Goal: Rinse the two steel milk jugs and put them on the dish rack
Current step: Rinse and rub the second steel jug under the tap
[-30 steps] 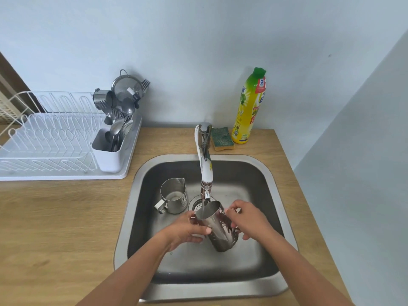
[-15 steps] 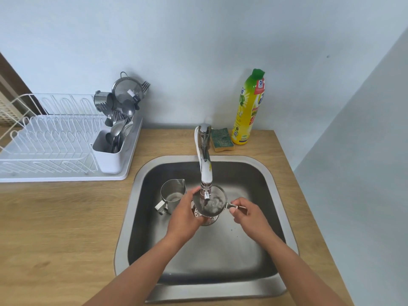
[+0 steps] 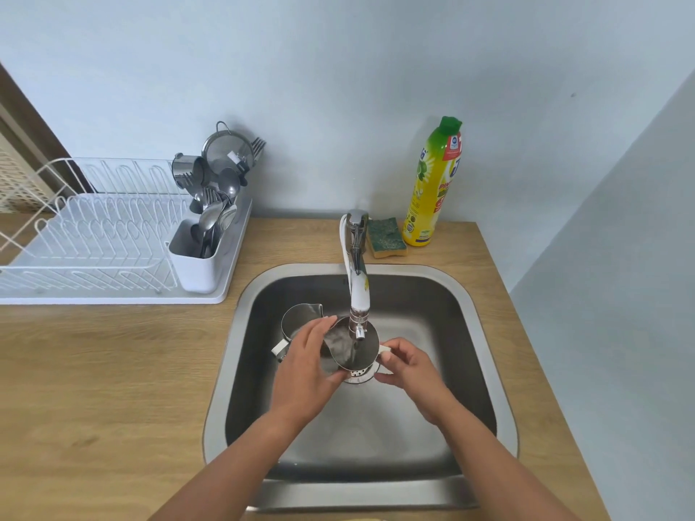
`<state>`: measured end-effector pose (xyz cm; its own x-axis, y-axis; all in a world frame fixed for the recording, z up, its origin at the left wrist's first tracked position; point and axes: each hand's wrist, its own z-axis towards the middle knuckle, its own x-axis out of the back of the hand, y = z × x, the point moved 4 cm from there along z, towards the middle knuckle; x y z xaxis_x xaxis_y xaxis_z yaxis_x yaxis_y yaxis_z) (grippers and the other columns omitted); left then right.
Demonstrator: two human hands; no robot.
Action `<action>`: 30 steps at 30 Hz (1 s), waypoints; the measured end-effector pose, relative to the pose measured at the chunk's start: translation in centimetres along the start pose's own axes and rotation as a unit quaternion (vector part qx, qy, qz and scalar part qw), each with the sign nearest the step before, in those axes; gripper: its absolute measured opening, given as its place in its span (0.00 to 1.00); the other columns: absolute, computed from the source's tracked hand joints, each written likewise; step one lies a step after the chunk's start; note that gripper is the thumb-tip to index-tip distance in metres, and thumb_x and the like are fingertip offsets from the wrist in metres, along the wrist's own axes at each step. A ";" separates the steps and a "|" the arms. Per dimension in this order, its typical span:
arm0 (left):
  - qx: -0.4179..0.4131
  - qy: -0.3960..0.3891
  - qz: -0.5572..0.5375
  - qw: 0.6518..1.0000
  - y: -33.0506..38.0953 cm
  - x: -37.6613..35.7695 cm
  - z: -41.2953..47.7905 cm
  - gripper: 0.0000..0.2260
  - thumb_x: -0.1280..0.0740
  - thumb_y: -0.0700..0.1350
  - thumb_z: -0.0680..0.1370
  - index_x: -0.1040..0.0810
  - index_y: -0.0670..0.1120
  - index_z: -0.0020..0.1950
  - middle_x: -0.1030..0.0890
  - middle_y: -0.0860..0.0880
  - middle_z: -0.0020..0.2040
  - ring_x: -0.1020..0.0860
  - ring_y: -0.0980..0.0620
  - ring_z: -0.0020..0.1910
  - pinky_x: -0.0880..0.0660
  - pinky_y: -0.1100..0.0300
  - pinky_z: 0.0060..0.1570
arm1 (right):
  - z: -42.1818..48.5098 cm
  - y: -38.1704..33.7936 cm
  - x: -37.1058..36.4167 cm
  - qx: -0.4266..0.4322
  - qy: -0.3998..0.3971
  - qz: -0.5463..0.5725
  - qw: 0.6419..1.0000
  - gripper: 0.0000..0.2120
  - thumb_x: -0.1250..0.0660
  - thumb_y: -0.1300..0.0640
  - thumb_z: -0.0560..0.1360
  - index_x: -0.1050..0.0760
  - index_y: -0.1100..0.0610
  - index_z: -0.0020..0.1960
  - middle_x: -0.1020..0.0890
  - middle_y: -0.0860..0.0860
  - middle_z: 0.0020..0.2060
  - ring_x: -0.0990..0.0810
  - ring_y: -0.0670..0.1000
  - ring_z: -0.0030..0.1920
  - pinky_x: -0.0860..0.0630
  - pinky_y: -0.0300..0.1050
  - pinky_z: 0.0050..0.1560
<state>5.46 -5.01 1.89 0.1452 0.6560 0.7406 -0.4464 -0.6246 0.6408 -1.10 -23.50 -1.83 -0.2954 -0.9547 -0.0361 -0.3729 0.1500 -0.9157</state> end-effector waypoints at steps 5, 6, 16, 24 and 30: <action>-0.003 0.017 0.014 1.000 0.2 0.9 -0.6 0.38 0.20 0.53 0.64 0.33 0.56 0.71 0.29 0.53 0.65 0.29 0.58 0.61 0.27 0.65 0.60 | 0.2 0.4 -1.1 -0.031 -0.028 0.038 0.998 0.04 0.38 0.61 0.81 0.25 0.59 0.51 0.18 0.57 0.51 0.18 0.55 0.55 0.18 0.49 0.50; -0.002 0.017 0.013 1.000 0.1 1.0 -0.7 0.38 0.21 0.53 0.64 0.33 0.56 0.71 0.29 0.53 0.64 0.30 0.60 0.58 0.28 0.68 0.58 | 0.3 0.5 -1.3 -0.037 -0.032 0.035 0.998 0.04 0.38 0.60 0.82 0.25 0.59 0.52 0.18 0.60 0.51 0.17 0.56 0.54 0.17 0.50 0.50; 0.093 -0.028 -0.011 0.995 -1.4 1.0 -2.0 0.37 0.28 0.66 0.62 0.36 0.63 0.68 0.29 0.58 0.58 0.28 0.58 0.56 0.24 0.62 0.57 | -0.6 0.5 -2.1 -0.090 -0.059 -0.049 0.993 0.08 0.41 0.57 0.83 0.26 0.59 0.56 0.17 0.57 0.41 0.16 0.58 0.41 0.19 0.48 0.36; 0.227 -0.122 -0.146 0.955 -2.4 -1.3 -3.0 0.29 0.25 0.66 0.60 0.25 0.59 0.58 0.17 0.60 0.48 0.19 0.62 0.48 0.22 0.57 0.54 | -2.2 -1.0 0.3 -0.104 -0.024 -0.161 0.981 0.09 0.38 0.49 0.80 0.25 0.54 0.49 0.20 0.55 0.36 0.18 0.55 0.33 0.25 0.43 0.28; 0.263 -0.192 -0.283 0.902 -1.9 -4.1 -2.5 0.30 0.17 0.48 0.58 0.26 0.49 0.56 0.15 0.48 0.52 0.16 0.53 0.50 0.21 0.49 0.58 | -2.4 -3.1 2.3 -0.073 0.031 -0.291 0.954 0.07 0.36 0.47 0.75 0.22 0.48 0.42 0.19 0.50 0.34 0.21 0.51 0.32 0.27 0.41 0.29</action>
<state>3.47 -5.46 -2.93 0.5577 0.8014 0.2161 0.2617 -0.4168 0.8705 -2.71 -25.60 1.85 -0.0519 -0.8707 0.4891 -0.6060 -0.3618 -0.7084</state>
